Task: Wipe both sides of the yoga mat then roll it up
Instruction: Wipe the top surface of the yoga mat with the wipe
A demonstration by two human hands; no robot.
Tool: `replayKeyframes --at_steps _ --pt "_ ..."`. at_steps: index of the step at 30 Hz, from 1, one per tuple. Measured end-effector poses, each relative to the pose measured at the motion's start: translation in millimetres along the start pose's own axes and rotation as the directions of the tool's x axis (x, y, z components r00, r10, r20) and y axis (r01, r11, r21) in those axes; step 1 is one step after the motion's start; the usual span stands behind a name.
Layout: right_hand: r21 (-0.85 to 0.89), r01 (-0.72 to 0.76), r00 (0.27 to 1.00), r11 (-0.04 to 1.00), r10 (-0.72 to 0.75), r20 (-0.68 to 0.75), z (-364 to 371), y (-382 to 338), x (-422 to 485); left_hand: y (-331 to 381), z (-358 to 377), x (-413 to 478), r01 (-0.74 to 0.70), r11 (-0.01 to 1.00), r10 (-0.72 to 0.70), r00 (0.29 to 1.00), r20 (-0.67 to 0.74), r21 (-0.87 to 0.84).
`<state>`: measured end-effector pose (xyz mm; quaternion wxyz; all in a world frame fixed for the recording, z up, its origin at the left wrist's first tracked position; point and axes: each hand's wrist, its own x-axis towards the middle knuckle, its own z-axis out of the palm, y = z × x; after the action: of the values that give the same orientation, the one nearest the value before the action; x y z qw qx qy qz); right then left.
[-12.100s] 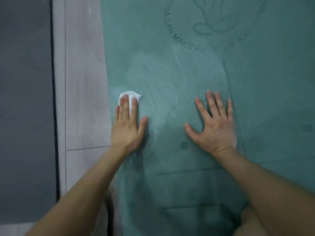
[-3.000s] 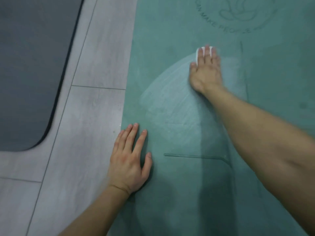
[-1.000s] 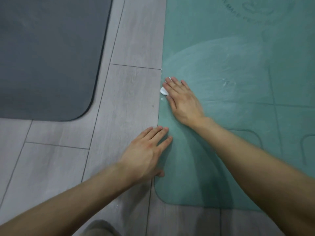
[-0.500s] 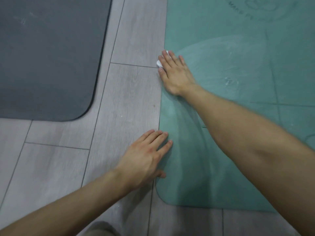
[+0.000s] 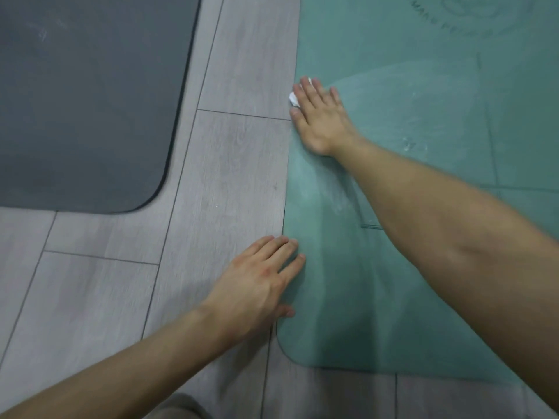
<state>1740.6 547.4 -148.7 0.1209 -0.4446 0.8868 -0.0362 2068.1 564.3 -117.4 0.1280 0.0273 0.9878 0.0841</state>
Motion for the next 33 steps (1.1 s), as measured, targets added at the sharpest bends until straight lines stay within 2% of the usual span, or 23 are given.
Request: replayKeyframes --at_steps 2,5,7,9,11,13,16,18,21,24,26,28,29,31,33 --pt "0.027 0.05 0.998 0.998 -0.049 -0.032 15.8 -9.5 -41.0 0.3 -0.1 -0.9 0.002 1.0 -0.002 1.0 -0.001 -0.007" --pt "-0.01 0.143 0.986 0.99 -0.143 -0.083 38.0 -24.3 -153.1 -2.1 -0.5 1.8 -0.005 1.0 0.005 1.0 0.013 -0.023" --pt "-0.044 0.207 0.977 0.977 -0.209 -0.041 48.7 -28.5 -227.1 -4.8 0.9 2.4 -0.017 0.999 0.017 1.0 0.017 -0.035" --pt "-0.045 0.251 0.968 0.967 -0.251 -0.005 52.5 -20.3 -257.9 -5.5 1.2 1.4 -0.01 0.999 0.012 1.0 0.025 -0.051" --pt "-0.047 0.242 0.97 0.969 -0.243 -0.021 46.0 -0.7 -226.8 -5.5 0.4 0.9 -0.003 0.999 0.005 0.999 0.032 -0.047" --pt "-0.042 0.122 0.991 0.992 -0.124 -0.05 36.2 19.9 -161.7 -6.1 0.0 2.0 -0.005 0.999 0.006 0.999 0.035 -0.032" --pt "0.005 -0.057 0.998 0.998 0.057 -0.017 16.7 39.0 -91.8 -5.9 -1.4 2.1 0.001 1.0 0.0 0.999 0.046 -0.017" --pt "0.024 -0.08 0.996 0.996 0.081 -0.044 24.8 33.7 -101.3 -6.0 -0.9 1.9 0.002 1.0 -0.001 0.999 0.043 -0.014" --pt "-0.013 -0.024 0.992 1.0 0.022 -0.127 51.5 6.5 -199.6 -4.9 -3.6 2.8 0.0 1.0 0.001 0.999 0.036 -0.025" --pt "0.119 0.077 0.986 0.99 -0.058 -0.154 65.8 -2.1 -263.4 -4.8 -5.4 6.4 -0.001 1.0 0.001 1.0 0.019 -0.014" --pt "0.183 0.092 0.97 0.979 -0.047 -0.239 53.7 7.2 -244.2 -3.5 -7.1 9.1 -0.005 1.0 0.005 1.0 0.02 -0.007" --pt "0.19 0.005 0.922 0.982 0.069 -0.382 36.6 14.7 -199.4 -2.2 -8.6 10.0 -0.009 1.0 0.009 1.0 0.017 0.012" --pt "0.194 -0.065 0.903 0.979 0.14 -0.406 26.7 19.1 -174.7 -1.7 -9.1 9.9 -0.01 1.0 0.01 1.0 0.009 0.016" --pt "0.186 -0.218 0.908 0.958 0.269 -0.32 11.6 23.8 -137.3 -1.0 -9.0 8.0 -0.009 1.0 0.009 1.0 -0.002 -0.002" --pt "0.16 -0.27 0.929 0.949 0.301 -0.217 8.8 29.8 -118.3 -0.4 -9.0 6.2 -0.003 1.0 0.003 1.0 0.001 -0.019"
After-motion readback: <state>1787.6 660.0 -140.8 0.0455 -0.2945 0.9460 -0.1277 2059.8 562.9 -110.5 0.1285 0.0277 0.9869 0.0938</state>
